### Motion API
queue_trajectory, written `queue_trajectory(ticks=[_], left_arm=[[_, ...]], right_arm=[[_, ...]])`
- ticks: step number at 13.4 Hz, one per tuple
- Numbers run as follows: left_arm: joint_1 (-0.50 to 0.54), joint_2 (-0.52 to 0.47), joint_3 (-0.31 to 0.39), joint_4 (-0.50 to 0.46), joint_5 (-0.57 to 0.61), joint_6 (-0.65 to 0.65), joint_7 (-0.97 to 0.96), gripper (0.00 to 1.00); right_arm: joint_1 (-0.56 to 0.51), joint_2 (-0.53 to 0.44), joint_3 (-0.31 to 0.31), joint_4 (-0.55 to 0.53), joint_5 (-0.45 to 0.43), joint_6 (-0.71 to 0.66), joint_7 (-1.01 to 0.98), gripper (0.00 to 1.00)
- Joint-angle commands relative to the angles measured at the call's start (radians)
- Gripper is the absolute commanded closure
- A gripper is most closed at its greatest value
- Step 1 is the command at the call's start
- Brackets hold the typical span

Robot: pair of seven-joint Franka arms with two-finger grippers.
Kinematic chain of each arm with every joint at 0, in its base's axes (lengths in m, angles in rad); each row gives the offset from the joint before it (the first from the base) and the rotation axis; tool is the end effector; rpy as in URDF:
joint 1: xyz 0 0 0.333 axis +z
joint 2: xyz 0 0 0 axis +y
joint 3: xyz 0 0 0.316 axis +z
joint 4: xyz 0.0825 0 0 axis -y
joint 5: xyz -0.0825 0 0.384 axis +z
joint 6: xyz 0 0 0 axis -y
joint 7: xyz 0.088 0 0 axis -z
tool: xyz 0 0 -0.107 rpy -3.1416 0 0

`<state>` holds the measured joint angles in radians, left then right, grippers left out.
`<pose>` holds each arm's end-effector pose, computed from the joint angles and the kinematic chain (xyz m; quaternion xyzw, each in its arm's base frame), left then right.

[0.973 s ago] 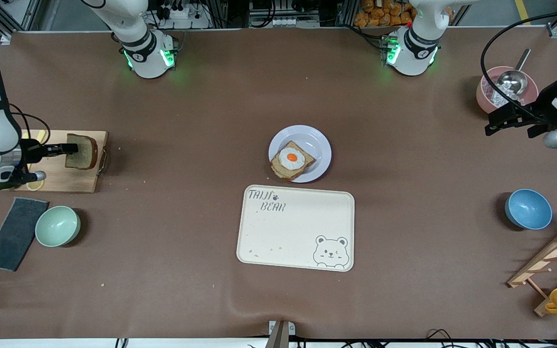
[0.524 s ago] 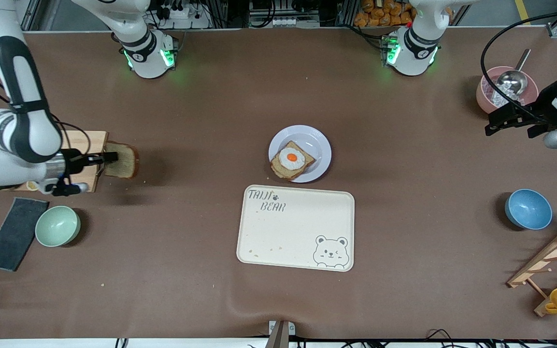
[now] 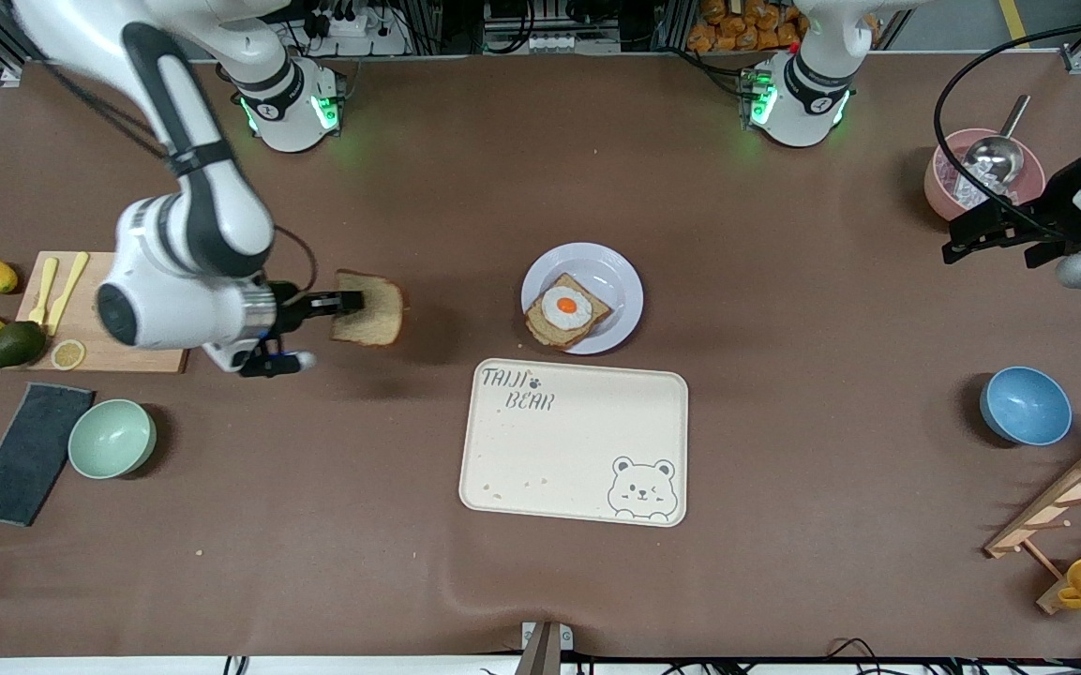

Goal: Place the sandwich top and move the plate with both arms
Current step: 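Lift the bread slice with the right gripper and carry it to the plate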

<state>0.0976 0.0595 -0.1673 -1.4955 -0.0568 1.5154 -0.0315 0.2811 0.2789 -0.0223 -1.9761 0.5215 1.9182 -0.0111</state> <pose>0.5656 -0.0428 0.6224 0.9991 -0.0201 -0.0210 0.0323 0.5416 0.1802 0.3123 -0.9617 -0.0022 0.1877 0.1996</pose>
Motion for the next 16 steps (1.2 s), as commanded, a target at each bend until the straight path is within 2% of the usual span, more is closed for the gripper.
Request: queue_trajectory(ticks=[1, 3, 7, 9, 13, 14, 16], left_arm=[[0.004, -0.018, -0.005, -0.012, 0.021, 0.002, -0.004, 0.0], [0.004, -0.02, -0.006, -0.017, 0.021, 0.002, -0.005, 0.0], [0.002, -0.02, -0.008, -0.019, 0.021, 0.002, -0.005, 0.0], [0.004, -0.018, -0.008, -0.019, 0.021, 0.002, -0.004, 0.0], [0.004, -0.015, -0.008, -0.019, 0.021, 0.003, -0.004, 0.0], [0.004, -0.015, -0.006, -0.019, 0.021, 0.003, -0.004, 0.0], [0.004, -0.015, -0.006, -0.02, 0.021, 0.003, -0.004, 0.0]], right_arm=[[0.171, -0.053, -0.015, -0.032, 0.038, 0.105, 0.22, 1.0], [0.288, -0.04, -0.016, -0.036, 0.041, 0.221, 0.336, 1.0], [0.482, -0.026, -0.018, -0.036, 0.041, 0.366, 0.54, 1.0], [0.535, -0.006, -0.018, -0.029, 0.034, 0.428, 0.598, 1.0], [0.61, 0.123, -0.024, 0.023, 0.02, 0.585, 0.684, 1.0], [0.625, 0.161, -0.027, 0.057, 0.002, 0.587, 0.718, 1.0], [0.627, 0.201, -0.025, 0.1, -0.102, 0.585, 0.805, 1.0]])
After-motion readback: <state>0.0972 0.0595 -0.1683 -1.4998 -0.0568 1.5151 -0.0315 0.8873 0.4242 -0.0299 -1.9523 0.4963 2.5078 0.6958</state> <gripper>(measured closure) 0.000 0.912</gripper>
